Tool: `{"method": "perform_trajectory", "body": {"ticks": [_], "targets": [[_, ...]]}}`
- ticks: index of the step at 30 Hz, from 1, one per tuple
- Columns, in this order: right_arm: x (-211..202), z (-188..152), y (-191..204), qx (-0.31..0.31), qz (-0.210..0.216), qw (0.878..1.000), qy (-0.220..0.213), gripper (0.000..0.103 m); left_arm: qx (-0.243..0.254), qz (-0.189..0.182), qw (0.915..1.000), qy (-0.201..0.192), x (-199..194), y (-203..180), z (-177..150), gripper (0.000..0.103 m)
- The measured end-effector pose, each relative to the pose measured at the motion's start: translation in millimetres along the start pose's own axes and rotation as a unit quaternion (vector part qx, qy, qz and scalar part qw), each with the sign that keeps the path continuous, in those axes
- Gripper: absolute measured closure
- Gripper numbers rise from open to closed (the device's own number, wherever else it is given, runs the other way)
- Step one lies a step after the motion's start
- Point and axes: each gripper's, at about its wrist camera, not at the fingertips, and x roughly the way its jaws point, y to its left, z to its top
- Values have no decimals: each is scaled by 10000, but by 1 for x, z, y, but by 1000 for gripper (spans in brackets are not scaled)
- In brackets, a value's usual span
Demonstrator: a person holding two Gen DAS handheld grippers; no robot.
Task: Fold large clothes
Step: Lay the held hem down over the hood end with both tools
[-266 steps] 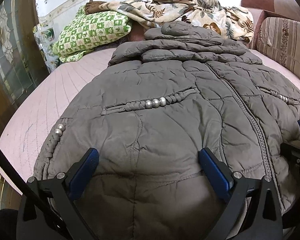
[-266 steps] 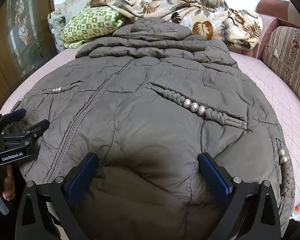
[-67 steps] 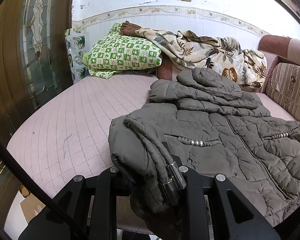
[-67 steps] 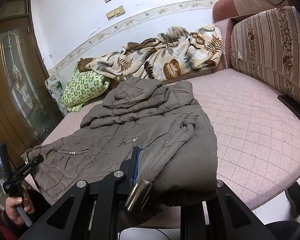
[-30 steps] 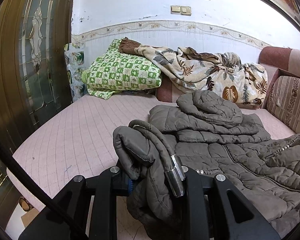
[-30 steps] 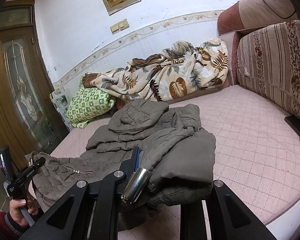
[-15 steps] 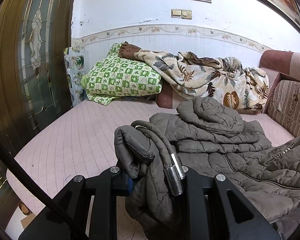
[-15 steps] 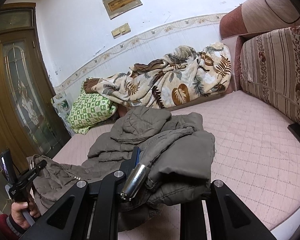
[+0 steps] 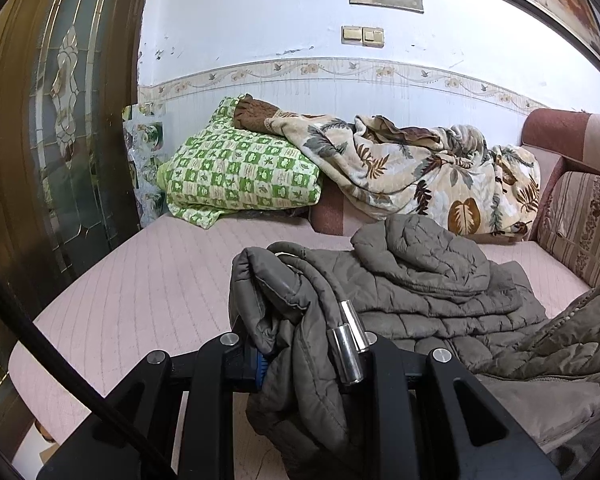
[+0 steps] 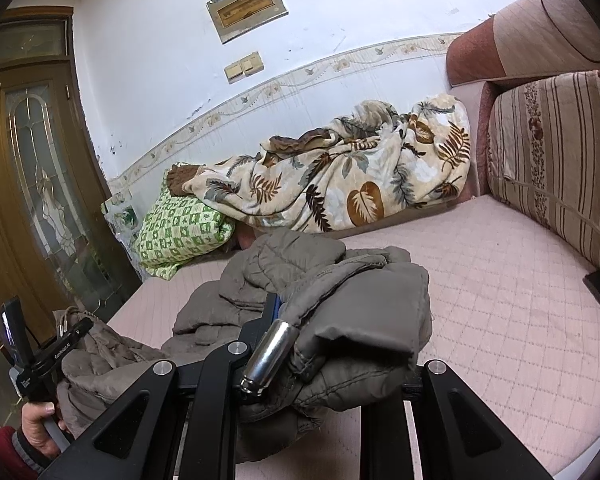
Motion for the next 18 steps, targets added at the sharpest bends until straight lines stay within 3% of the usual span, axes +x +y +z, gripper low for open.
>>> {"method": "perform_trajectory", "body": {"ticks": [9,18], "targets": [[30,29,0,-61,42,10000,20,83,38,-78,10000,-20,29,-6,25,79],[86,67,-4,-124,25,9998,146,83,-96,-228,9995,170,94,-14,66,77]]}}
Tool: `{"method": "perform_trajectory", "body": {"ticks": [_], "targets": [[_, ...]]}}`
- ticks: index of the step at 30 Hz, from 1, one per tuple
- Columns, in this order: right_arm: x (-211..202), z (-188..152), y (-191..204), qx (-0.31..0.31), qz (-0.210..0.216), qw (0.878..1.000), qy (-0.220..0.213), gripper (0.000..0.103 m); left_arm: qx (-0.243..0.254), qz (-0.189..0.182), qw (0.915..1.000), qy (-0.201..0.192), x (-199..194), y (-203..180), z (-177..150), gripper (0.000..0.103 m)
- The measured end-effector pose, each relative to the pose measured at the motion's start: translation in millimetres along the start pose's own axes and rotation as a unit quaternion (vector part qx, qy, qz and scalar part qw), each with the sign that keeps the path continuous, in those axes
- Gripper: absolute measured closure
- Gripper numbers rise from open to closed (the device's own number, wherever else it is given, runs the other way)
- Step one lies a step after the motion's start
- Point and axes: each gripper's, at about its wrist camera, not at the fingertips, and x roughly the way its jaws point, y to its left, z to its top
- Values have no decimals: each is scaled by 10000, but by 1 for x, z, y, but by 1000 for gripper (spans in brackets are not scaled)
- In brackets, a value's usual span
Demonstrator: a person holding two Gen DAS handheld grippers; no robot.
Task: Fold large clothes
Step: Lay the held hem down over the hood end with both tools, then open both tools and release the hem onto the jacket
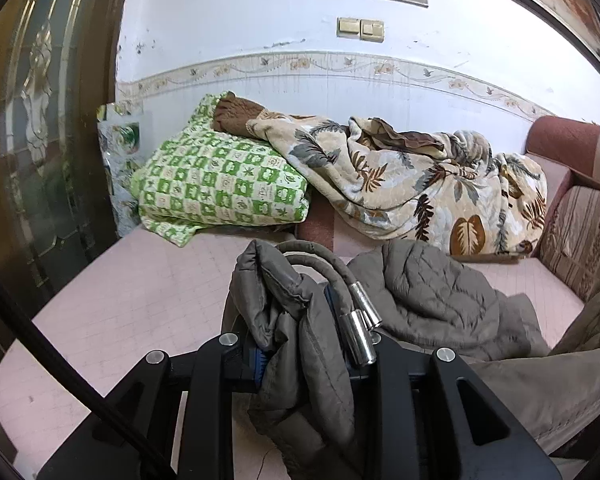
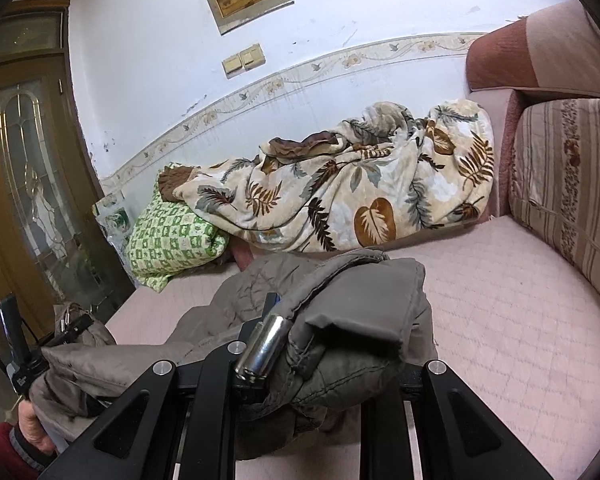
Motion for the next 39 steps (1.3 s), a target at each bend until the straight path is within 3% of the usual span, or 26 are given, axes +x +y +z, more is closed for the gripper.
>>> {"method": "perform_trajectory", "body": {"ticks": [6,11,16,22,25,27,29,32,36,39], "targets": [[54,25,-15,107,-94,9998,123,83,-122,-7,9994,332,63,-9,30,76],[101,37,-38,390,-290,9984,273,83,-269,14,9954,925,139,-17,51,73],[153,39,-71,816,-529,9937,551,83,-384,5,9888,1445,206,-21,54,67],[212,29,-105,1232,-753,9849,953,82,-723,-260,9789,1895,258,-8,47,56],[231,25,-118,1463,-816,9794,1126,82,-1052,-505,9741,1939,270,9,49,41],[241,22,-131,1704,-772,9743,1258,82,-1271,-317,9745,1819,270,28,54,19],[245,19,-144,2052,-697,9673,1317,82,-1425,-426,9738,1719,268,46,58,17],[249,16,-156,2447,-375,9571,1507,72,-1360,-217,9773,1610,256,57,62,17],[227,18,-177,3511,415,9268,1272,36,-1263,-33,9808,1483,245,68,67,17],[197,36,-179,3417,436,9339,959,34,-1352,78,9820,1318,230,78,73,17]]}}
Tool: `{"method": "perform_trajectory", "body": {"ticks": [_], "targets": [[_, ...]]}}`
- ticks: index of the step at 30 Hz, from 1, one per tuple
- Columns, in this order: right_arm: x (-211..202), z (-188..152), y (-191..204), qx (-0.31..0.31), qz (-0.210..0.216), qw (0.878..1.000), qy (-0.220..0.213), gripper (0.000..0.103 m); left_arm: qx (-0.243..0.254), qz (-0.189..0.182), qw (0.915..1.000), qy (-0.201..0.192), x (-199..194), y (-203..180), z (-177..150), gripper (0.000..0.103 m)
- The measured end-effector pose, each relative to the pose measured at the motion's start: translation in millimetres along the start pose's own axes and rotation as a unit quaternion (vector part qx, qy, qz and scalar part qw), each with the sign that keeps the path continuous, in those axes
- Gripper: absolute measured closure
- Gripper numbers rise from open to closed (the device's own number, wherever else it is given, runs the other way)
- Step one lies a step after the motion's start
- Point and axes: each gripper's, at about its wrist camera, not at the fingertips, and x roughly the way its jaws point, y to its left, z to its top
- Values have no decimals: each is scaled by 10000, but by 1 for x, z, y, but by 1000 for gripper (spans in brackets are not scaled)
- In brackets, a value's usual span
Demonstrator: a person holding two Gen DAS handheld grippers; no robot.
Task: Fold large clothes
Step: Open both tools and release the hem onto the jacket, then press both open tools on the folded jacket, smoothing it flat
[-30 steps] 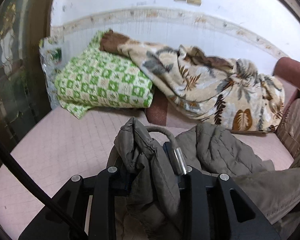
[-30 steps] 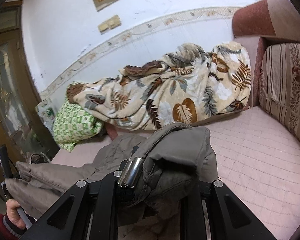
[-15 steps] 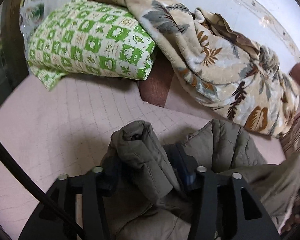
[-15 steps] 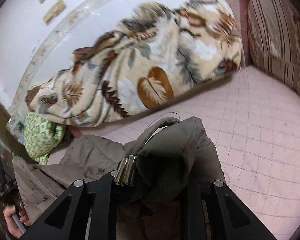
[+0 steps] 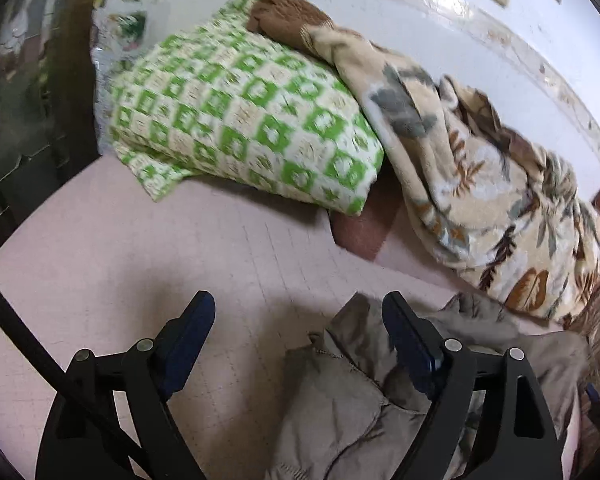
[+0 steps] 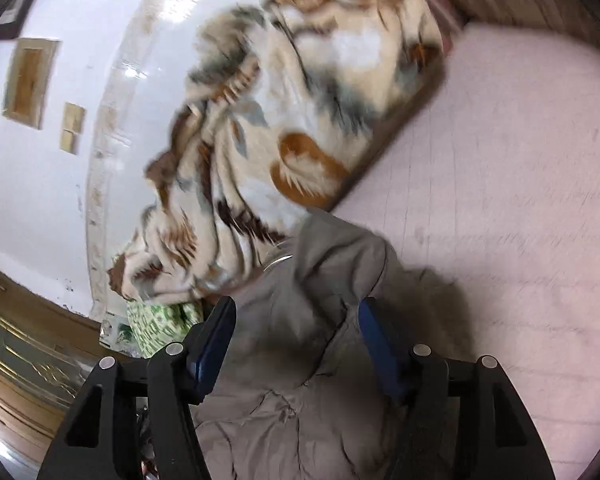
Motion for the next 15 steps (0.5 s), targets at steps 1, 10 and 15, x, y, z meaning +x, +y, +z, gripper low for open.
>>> {"method": "perform_trajectory", "body": {"ticks": [1,10,15], "targets": [[-12,1,8,-203,41,9998,-16,34,2,-2,10000,-72,-8,1,1,17],[-17,-78,83,-2470,-509,9665,474,34,1306,-852,9876,-153,-67,-87,-61,17],[23,-137,107,-3342,-781,9367,685,35,2107,-1165,9705,91,-64,-157,-116,18]]}}
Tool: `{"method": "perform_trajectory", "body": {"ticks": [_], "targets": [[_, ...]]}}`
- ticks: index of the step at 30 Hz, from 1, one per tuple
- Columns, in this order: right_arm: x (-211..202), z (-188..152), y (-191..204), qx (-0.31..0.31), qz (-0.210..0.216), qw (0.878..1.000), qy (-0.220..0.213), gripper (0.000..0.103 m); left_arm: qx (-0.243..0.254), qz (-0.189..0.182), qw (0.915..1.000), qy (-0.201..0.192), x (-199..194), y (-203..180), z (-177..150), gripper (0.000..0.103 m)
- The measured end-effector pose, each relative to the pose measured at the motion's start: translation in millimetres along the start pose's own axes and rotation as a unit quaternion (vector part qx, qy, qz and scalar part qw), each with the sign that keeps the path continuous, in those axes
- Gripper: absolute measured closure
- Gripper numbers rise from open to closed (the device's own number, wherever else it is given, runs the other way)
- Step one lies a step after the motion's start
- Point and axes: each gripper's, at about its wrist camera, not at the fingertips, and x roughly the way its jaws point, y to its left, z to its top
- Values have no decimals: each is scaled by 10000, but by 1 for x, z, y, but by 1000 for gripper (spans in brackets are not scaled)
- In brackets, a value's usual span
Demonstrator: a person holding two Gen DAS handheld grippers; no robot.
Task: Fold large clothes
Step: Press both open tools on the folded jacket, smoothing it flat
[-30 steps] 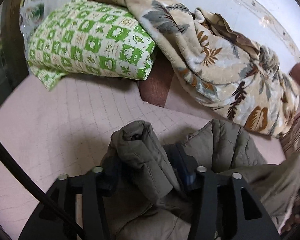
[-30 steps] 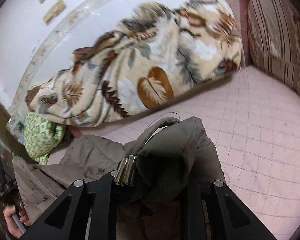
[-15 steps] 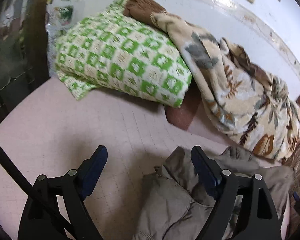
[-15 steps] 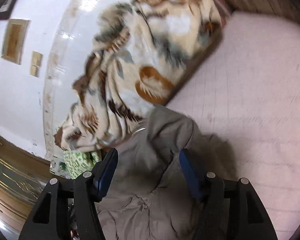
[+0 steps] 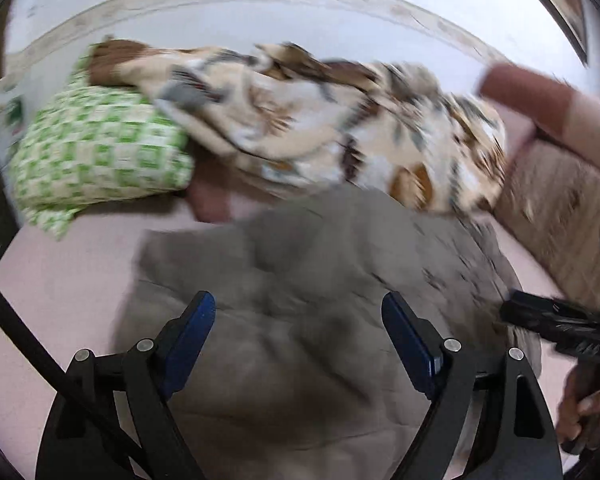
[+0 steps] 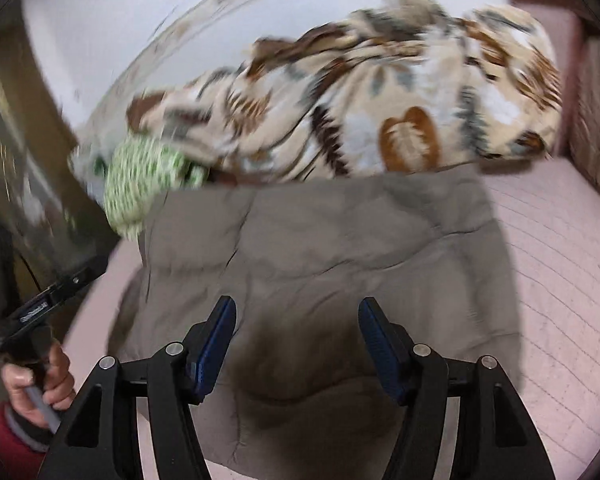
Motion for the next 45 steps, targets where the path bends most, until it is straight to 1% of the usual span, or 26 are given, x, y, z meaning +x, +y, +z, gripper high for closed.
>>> {"method": "perform_trajectory", "body": {"ticks": [2,4,6,8,10,12,14,17,19,21,22,24,26,27,30,32,36,39,43,45], "targets": [[17,-4,15,-317,-198,9993,29,36,189,204,9996,80,20,-15,-5,19],[30,-5,23,-544,-334,9980,31,36,150,374,9990,213,44,-17,-5,19],[47,-2,23,-628,-551,9965,65,36,-3,452,9975,547,74,-11,-5,19],[70,1,14,-595,-710,9954,247,36,-40,482,9950,871,98,-5,-8,18],[89,2,2,-546,-920,9930,495,36,-157,478,9922,1138,121,3,-12,14],[104,0,-10,-533,-995,9911,711,36,-168,490,9910,1236,133,6,-16,10],[115,-3,-18,-558,-1037,9893,865,35,-72,594,9903,1250,142,4,-20,8],[128,-5,-25,-537,-1153,9874,946,34,-13,749,9877,1374,150,0,-19,7],[128,-3,-25,-543,-1167,9868,986,34,-45,769,9888,1276,137,-1,-18,8],[110,-3,-22,-438,-1113,9894,822,34,-26,768,9913,1072,113,-3,-21,8],[92,-7,-18,-394,-1066,9914,650,34,-2,804,9925,921,95,-5,-26,8],[64,-18,-5,-452,-1002,9933,368,32,17,835,9937,753,69,-7,-37,8],[33,-34,12,-615,-992,9931,58,30,-14,866,9940,675,40,-9,-54,8],[22,-41,17,-618,-1020,9929,-18,27,-29,915,9935,677,30,-9,-60,8],[-7,-65,22,-472,-1016,9933,-275,27,-20,1151,9920,527,1,-7,-83,8],[-14,-75,22,-404,-1056,9932,-295,27,-25,1280,9905,492,-10,-3,-93,8],[-18,-76,14,-344,-1182,9919,-322,27,-181,1384,9890,494,-9,13,-98,8],[-11,-73,3,-163,-1197,9922,-316,27,-370,1403,9881,510,-3,28,-99,8],[1,-67,-10,-73,-1339,9907,-241,27,-583,1235,9887,616,11,38,-99,8],[9,-66,-18,34,-1367,9905,-137,27,-568,1224,9888,639,17,39,-97,8]]}}
